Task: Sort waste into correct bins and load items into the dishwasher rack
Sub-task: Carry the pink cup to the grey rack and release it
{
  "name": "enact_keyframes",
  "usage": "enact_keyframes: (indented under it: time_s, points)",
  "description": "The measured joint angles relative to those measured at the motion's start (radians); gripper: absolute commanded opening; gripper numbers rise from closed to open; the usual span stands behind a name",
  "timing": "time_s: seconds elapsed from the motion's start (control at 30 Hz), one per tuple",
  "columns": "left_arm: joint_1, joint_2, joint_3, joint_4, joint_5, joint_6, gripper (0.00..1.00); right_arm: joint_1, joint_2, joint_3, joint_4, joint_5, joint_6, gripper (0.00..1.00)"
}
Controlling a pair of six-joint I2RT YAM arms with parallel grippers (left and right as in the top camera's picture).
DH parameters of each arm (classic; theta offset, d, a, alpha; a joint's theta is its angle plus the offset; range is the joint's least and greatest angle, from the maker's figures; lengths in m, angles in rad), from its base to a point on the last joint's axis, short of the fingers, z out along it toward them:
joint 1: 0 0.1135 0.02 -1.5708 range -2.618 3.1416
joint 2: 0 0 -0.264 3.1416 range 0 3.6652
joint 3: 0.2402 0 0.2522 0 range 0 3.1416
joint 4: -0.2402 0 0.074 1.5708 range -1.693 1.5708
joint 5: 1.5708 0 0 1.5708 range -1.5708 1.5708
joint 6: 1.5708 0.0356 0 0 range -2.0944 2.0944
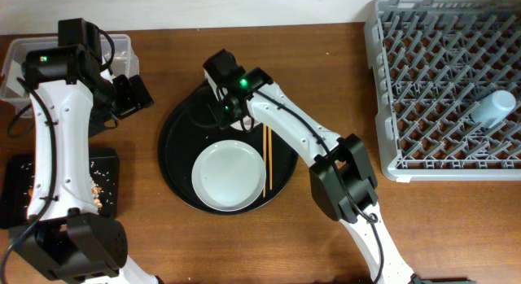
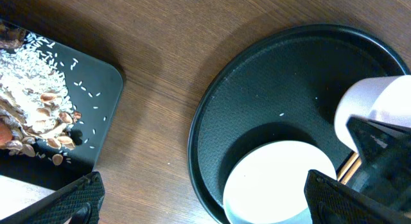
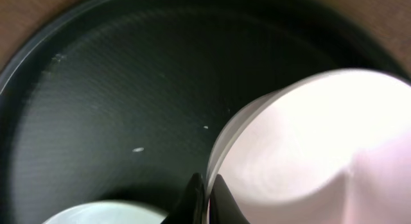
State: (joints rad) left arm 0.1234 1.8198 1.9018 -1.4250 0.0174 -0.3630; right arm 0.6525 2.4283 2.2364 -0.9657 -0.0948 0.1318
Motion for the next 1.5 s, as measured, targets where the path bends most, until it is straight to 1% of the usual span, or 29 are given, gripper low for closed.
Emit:
enact_keyframes:
  time_s: [0.03,0.17,0.23,0.33,0.43,0.53,0.57,0.63,0.8,0.83,0.93,1.07,1.17,1.3,1.37,1.5]
  points:
    - [0.000,0.000,0.000,0.000,0.000,0.000,0.99,0.000,0.000,0.024,-0.023,0.000,0.001,0.04]
    - [0.000,0.000,0.000,0.000,0.000,0.000,0.99,0.000,0.012,0.216,-0.183,-0.003,0.003,0.04]
    - [0.000,0.000,0.000,0.000,0.000,0.000,0.99,-0.011,0.019,0.371,-0.302,-0.008,0.006,0.04]
    - [0.000,0.000,0.000,0.000,0.000,0.000,0.99,-0.047,0.019,0.538,-0.419,-0.018,0.015,0.04]
    - [0.000,0.000,0.000,0.000,0.000,0.000,0.99,-0.162,0.019,0.697,-0.536,-0.042,0.039,0.04]
    - [0.000,0.000,0.000,0.000,0.000,0.000,0.99,-0.362,0.019,0.752,-0.613,-0.139,0.037,0.04]
    - [0.000,0.000,0.000,0.000,0.000,0.000,0.99,-0.416,0.019,0.752,-0.629,-0.170,0.019,0.04]
    - [0.000,0.000,0.000,0.000,0.000,0.000,0.99,-0.607,0.019,0.747,-0.668,-0.319,-0.014,0.04]
    - [0.000,0.000,0.000,0.000,0.000,0.000,0.99,-0.914,0.020,0.732,-0.723,-0.608,-0.116,0.04]
    - [0.000,0.000,0.000,0.000,0.000,0.000,0.99,-0.968,0.020,0.732,-0.727,-0.658,-0.135,0.04]
    - [0.000,0.000,0.000,0.000,0.000,0.000,0.99,-1.058,0.020,0.720,-0.727,-0.752,-0.167,0.04]
    - [0.000,0.000,0.000,0.000,0.000,0.000,0.99,-1.100,0.020,0.675,-0.724,-0.808,-0.233,0.04]
    - [0.000,0.000,0.000,0.000,0.000,0.000,0.99,-1.102,0.020,0.608,-0.675,-0.835,-0.264,0.04]
    - [0.000,0.000,0.000,0.000,0.000,0.000,0.99,-1.096,0.020,0.480,-0.557,-0.888,-0.277,0.04]
    - [0.000,0.000,0.000,0.000,0.000,0.000,0.99,-1.090,0.021,0.375,-0.483,-0.924,-0.285,0.04]
    - [0.000,0.000,0.000,0.000,0.000,0.000,0.99,-1.088,0.023,0.241,-0.369,-0.978,-0.290,0.04]
